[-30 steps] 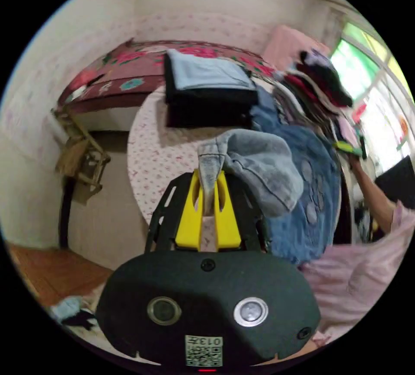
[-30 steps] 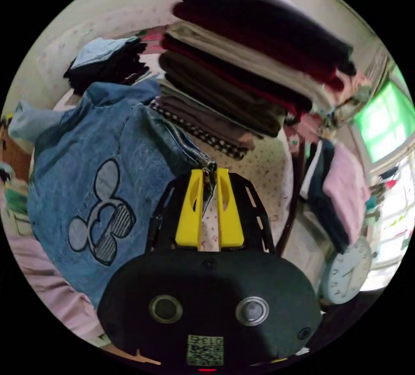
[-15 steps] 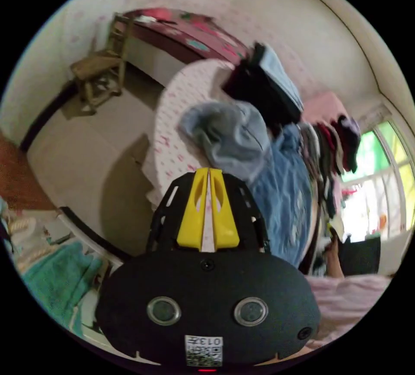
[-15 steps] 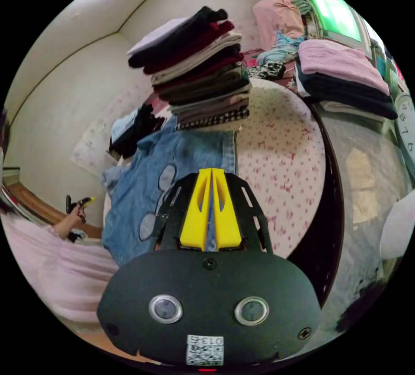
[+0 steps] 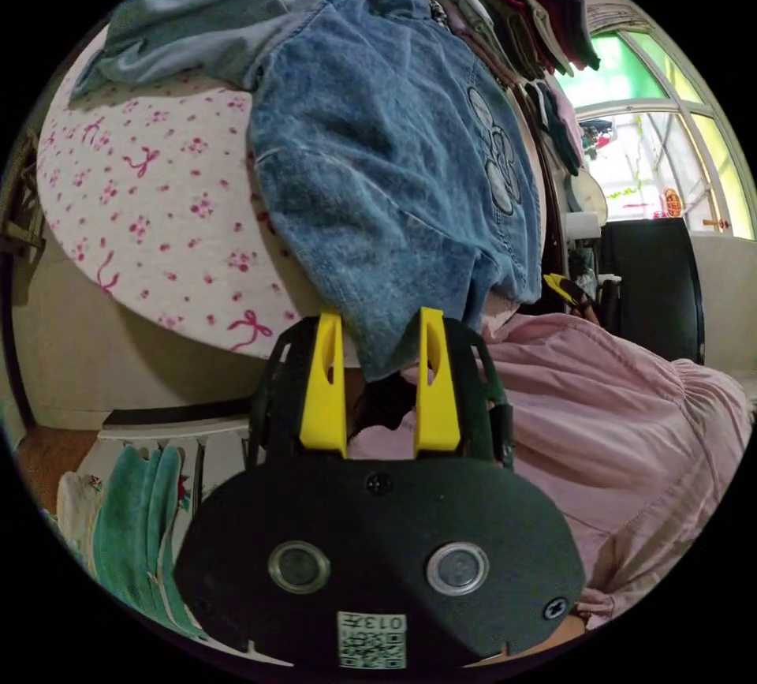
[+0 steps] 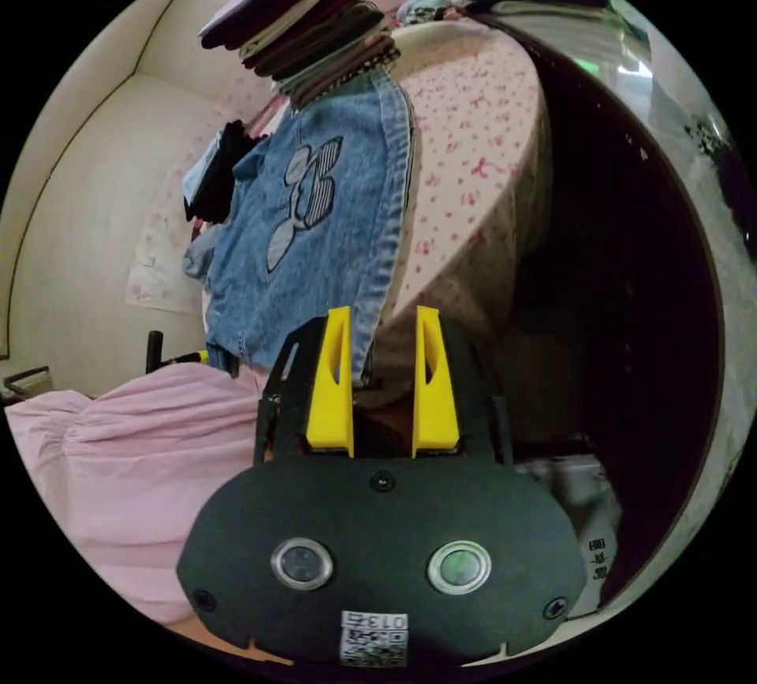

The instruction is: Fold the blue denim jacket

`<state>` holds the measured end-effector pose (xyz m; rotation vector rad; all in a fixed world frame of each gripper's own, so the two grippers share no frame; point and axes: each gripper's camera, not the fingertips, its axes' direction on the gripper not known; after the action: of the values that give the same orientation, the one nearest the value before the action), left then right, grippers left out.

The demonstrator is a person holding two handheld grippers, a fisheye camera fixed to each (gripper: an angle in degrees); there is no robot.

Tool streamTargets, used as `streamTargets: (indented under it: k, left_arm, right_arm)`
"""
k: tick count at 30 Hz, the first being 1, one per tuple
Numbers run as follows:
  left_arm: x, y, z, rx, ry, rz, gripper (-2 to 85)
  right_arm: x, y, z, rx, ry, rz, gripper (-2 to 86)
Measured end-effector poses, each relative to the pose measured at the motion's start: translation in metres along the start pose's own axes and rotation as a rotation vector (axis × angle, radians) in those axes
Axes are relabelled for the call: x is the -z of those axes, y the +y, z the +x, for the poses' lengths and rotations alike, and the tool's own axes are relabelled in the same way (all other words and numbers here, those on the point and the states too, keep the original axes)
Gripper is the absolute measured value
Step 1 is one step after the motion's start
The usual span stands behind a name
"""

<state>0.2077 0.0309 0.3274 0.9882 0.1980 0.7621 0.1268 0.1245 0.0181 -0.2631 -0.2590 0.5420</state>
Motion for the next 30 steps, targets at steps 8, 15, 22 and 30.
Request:
streamTargets:
  k: [8,15,22,30]
  left_arm:
    - [-0.012,-0.002,-0.004,0.043,-0.021,-0.009,3.1]
    - [0.033,-0.006,0.039,-0.160,-0.017,-0.021,0.9]
    - [0.067,0.002,0.093,-0.320,0.035,0.001,0.5]
    - [-0.040,0.017,0.032,0.003,0.175,-0.112,0.2]
  right_arm:
    - [-0.037,0.032,-0.006,0.010,-0.137,-0.132,11.1]
    - [0.005,0.019,-0.035,0.127,-0.136,-0.155,3.5]
    - [0.082,0.005,-0.100,0.347,0.061,0.065,2.5]
    - [-0.018,-0.001,-0.052,0.144,0.110,-0.226,2.7]
